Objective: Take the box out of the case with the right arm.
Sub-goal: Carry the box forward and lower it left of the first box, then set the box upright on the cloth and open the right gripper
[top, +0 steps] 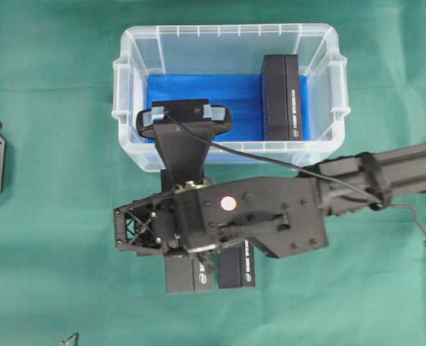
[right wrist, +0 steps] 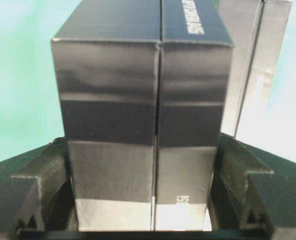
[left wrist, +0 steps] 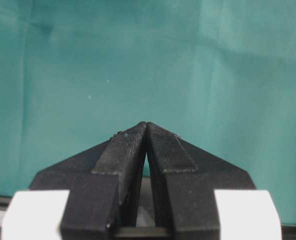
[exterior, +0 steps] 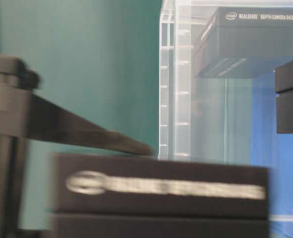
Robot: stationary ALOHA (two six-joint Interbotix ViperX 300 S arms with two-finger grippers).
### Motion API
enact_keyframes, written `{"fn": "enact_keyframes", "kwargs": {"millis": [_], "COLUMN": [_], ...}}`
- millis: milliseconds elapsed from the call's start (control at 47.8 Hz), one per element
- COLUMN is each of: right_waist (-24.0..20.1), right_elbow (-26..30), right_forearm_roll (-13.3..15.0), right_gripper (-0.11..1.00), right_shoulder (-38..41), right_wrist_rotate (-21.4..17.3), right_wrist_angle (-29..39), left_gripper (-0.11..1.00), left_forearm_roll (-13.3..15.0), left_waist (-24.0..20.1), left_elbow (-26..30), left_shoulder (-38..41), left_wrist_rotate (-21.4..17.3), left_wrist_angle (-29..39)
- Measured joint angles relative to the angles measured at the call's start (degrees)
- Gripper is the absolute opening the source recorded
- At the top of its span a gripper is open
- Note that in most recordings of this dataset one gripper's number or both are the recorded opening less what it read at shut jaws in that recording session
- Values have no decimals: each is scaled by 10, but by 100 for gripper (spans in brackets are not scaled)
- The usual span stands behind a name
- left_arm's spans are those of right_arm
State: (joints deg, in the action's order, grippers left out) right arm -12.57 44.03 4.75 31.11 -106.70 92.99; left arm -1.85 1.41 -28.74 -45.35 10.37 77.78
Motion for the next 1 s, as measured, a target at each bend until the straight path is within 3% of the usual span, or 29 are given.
{"fn": "enact_keyframes", "kwargs": {"millis": [272,586,1004], "right_waist": [14,16,26], "right_elbow": [-99,-208,-229], "right_forearm_roll": [-36,-48,-52], "right_gripper": [68,68,68], "right_shoulder": [4,9,15], "right_wrist_rotate": [-4,-18,-11], "right_wrist_angle": [-109,-237,-272], "left_gripper": [2,2,2], "left_forearm_roll": [0,0,0], "left_waist": [0,0,0], "left_elbow": [0,0,0], "left_shoulder": [0,0,0], "left_wrist_rotate": [0,0,0], "left_wrist_angle": [-2,-3,-3]}}
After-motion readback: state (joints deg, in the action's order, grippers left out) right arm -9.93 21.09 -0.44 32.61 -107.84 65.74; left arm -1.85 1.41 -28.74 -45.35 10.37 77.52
